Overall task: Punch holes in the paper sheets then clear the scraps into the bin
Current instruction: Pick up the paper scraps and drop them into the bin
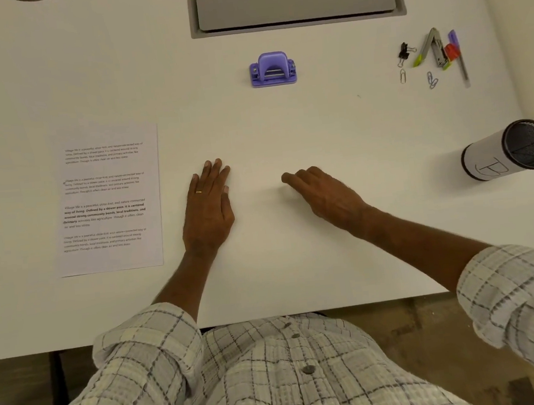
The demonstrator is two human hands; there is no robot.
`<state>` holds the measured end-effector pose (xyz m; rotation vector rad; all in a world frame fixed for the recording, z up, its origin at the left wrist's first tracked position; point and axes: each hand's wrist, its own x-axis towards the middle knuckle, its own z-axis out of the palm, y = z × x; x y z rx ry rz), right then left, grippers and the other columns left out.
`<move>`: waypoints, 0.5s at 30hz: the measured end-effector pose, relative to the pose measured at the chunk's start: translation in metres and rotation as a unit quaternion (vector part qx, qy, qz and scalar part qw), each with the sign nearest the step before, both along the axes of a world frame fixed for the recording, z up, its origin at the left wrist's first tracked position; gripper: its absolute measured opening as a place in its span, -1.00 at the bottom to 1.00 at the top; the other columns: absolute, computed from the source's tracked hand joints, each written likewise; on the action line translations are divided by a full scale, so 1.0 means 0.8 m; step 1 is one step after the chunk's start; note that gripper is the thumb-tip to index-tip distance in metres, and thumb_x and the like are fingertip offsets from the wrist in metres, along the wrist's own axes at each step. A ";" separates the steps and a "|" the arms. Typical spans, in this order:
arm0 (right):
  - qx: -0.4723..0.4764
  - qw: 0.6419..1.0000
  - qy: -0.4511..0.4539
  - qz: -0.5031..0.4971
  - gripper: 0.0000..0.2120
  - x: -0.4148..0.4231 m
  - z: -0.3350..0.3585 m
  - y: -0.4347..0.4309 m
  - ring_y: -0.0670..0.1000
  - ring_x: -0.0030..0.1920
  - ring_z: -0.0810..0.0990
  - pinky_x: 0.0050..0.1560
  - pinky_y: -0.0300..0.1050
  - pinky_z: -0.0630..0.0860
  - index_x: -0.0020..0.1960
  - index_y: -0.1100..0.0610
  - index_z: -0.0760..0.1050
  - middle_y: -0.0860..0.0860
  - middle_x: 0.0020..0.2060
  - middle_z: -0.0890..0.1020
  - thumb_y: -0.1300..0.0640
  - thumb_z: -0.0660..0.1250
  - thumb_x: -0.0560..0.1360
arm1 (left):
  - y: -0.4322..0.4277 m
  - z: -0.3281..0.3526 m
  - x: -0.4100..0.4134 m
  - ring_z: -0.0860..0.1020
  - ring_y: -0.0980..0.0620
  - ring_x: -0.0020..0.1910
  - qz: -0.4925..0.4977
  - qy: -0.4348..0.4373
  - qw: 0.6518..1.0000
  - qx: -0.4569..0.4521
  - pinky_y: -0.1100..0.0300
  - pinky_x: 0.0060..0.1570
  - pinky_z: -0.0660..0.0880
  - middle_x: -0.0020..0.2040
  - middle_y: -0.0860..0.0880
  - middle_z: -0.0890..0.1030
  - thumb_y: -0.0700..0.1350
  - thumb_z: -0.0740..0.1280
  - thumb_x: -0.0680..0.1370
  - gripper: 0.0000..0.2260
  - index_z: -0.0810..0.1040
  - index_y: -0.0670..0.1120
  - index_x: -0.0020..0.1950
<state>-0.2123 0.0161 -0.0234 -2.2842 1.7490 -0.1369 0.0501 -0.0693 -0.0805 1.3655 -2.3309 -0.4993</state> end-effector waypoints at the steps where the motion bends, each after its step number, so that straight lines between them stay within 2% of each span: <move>1: 0.000 1.000 0.006 -0.008 -0.41 0.003 -0.001 0.000 0.17 -0.07 0.46 -0.25 0.14 0.53 0.38 0.17 0.35 0.12 -0.03 0.51 0.53 0.11 0.40 | 0.000 0.001 0.000 0.19 0.04 0.65 0.000 0.000 1.000 0.002 -0.06 0.62 0.16 0.61 -0.01 0.33 -0.16 0.12 0.73 -0.60 0.37 -0.07 0.57; 7: -0.018 0.998 0.040 -0.044 -0.58 0.016 -0.010 0.000 0.13 -0.08 0.41 -0.15 0.06 0.49 0.24 0.22 0.43 0.12 -0.02 0.49 0.50 0.13 0.45 | 0.000 0.001 0.000 0.19 0.04 0.65 0.000 -0.002 1.000 0.005 -0.05 0.63 0.15 0.61 -0.01 0.33 -0.16 0.11 0.72 -0.60 0.37 -0.07 0.57; 9: -0.022 0.995 0.022 -0.093 -0.61 0.022 -0.010 -0.005 0.11 -0.08 0.40 -0.15 0.04 0.47 0.21 0.22 0.42 0.12 -0.04 0.49 0.50 0.11 0.46 | 0.001 0.001 0.000 0.19 0.04 0.65 -0.003 -0.004 1.000 0.006 -0.04 0.63 0.14 0.61 -0.01 0.33 -0.16 0.10 0.72 -0.60 0.37 -0.07 0.57; 11: -0.036 0.980 -0.050 -0.191 -0.66 0.027 -0.007 -0.014 0.11 -0.14 0.42 -0.19 -0.01 0.42 0.14 0.22 0.40 0.10 -0.13 0.48 0.50 0.08 0.47 | 0.002 0.001 0.000 0.18 0.04 0.65 -0.004 -0.003 1.000 0.008 -0.03 0.64 0.13 0.61 0.00 0.33 -0.17 0.10 0.72 -0.60 0.37 -0.07 0.57; 12: -0.038 0.958 -0.113 -0.262 -0.71 0.028 -0.004 -0.018 0.08 -0.21 0.43 -0.22 -0.08 0.39 0.09 0.21 0.38 0.07 -0.21 0.47 0.49 0.07 0.48 | 0.002 0.002 0.001 0.19 0.04 0.65 -0.005 -0.002 1.000 0.008 -0.03 0.64 0.13 0.61 0.00 0.33 -0.17 0.10 0.72 -0.60 0.37 -0.07 0.57; 13: -0.027 0.920 -0.191 -0.341 -0.76 0.026 0.000 -0.022 0.04 -0.28 0.44 -0.25 -0.16 0.38 0.06 0.18 0.35 0.03 -0.26 0.46 0.45 0.08 0.51 | 0.001 0.002 0.001 0.19 0.04 0.65 -0.004 0.000 1.000 0.008 -0.03 0.64 0.13 0.61 -0.01 0.33 -0.17 0.10 0.72 -0.60 0.38 -0.07 0.57; 14: -0.001 0.865 -0.277 -0.419 -0.80 0.023 0.006 -0.027 -0.01 -0.32 0.45 -0.27 -0.25 0.37 0.04 0.14 0.32 -0.01 -0.29 0.47 0.40 0.13 0.54 | 0.001 0.002 0.001 0.19 0.04 0.65 -0.003 0.001 1.000 0.008 -0.03 0.63 0.13 0.61 -0.01 0.33 -0.17 0.10 0.72 -0.60 0.38 -0.07 0.57; 15: 0.039 0.792 -0.370 -0.485 -0.81 0.018 0.011 -0.031 -0.02 -0.32 0.46 -0.24 -0.29 0.39 0.05 0.11 0.30 -0.02 -0.28 0.50 0.36 0.19 0.55 | 0.001 0.002 0.001 0.19 0.04 0.65 -0.003 0.001 1.000 0.007 -0.03 0.63 0.13 0.61 -0.01 0.33 -0.17 0.10 0.72 -0.60 0.38 -0.07 0.57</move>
